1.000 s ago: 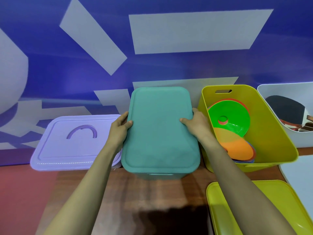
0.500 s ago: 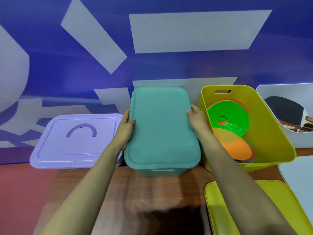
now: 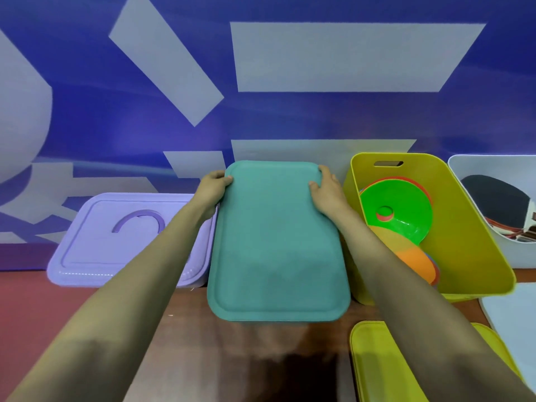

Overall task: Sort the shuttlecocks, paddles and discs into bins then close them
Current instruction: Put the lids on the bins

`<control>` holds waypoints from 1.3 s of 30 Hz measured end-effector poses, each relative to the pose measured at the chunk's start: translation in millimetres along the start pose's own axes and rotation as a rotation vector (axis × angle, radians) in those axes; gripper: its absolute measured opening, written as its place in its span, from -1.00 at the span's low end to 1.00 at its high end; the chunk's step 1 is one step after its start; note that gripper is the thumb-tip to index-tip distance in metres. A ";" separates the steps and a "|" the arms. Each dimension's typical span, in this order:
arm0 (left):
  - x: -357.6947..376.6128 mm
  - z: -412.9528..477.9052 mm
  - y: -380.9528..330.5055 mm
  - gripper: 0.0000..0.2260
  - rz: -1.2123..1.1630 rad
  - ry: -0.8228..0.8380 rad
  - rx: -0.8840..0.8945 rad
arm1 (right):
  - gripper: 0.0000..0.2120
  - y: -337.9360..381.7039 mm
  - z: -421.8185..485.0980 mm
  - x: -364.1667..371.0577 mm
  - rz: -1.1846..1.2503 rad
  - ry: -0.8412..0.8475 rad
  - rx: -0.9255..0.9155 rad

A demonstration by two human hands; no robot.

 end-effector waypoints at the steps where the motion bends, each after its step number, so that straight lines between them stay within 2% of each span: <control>1: 2.1 5.5 -1.5 -0.73 -0.040 0.014 -0.018 | -0.53 -0.1 9.3 1.4 0.026 0.020 0.027; 5: 7.8 21.4 2.5 -0.72 -0.128 -0.037 -0.048 | -0.75 -14.8 42.3 8.9 0.373 -0.003 0.264; 8: 8.6 28.9 9.0 -0.61 -0.091 -0.128 0.001 | -0.62 -29.9 56.9 17.8 0.475 -0.020 0.296; 12: 9.9 35.5 9.1 -0.61 -0.124 -0.154 -0.014 | -0.72 -27.3 57.9 19.1 0.590 -0.073 0.332; 15: 10.2 37.4 11.3 -0.63 -0.135 -0.163 -0.027 | -0.80 -28.0 60.9 17.4 0.475 -0.185 0.283; 18: 10.9 31.7 3.7 -0.67 -0.016 -0.225 0.071 | -0.81 -19.7 55.7 10.9 0.325 -0.175 0.216; 20: 12.7 24.6 -6.6 -0.69 0.317 -0.284 0.254 | -0.72 -9.7 47.7 5.9 0.158 -0.146 0.162; 23: 26.3 -1.9 -8.7 -0.65 0.757 -0.324 0.525 | -0.61 4.7 22.3 6.1 -0.088 -0.136 -0.062; 26: 51.8 -50.6 22.8 -0.61 1.104 -0.126 0.652 | -0.58 9.9 -26.3 13.3 -0.306 -0.062 -0.240; 28: 52.5 -84.5 48.0 -0.50 1.154 -0.079 0.632 | -0.55 5.4 -63.3 13.2 -0.397 -0.015 -0.265; 31: 45.8 -106.7 59.7 -0.41 1.196 -0.150 0.684 | -0.49 -3.0 -101.0 15.4 -0.545 0.016 -0.293; 32: 43.8 -105.6 59.1 -0.40 1.208 -0.179 0.698 | -0.47 -3.1 -103.6 17.7 -0.582 0.015 -0.304; 35: 44.6 -98.3 56.6 -0.33 1.237 -0.121 0.618 | -0.47 6.0 -92.0 23.7 -0.582 0.024 -0.326; 39: 42.4 -81.3 46.0 -0.44 1.266 -0.134 0.595 | -0.48 15.9 -73.9 29.9 -0.569 0.012 -0.320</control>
Point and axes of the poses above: each hand's wrist, its own z-axis towards the middle knuckle, its own x-axis out of the palm, y = z × x, the point moved 4 cm from there along z, towards the middle knuckle, and after that the axes turned 5 degrees about -y, right-handed, at the moved point
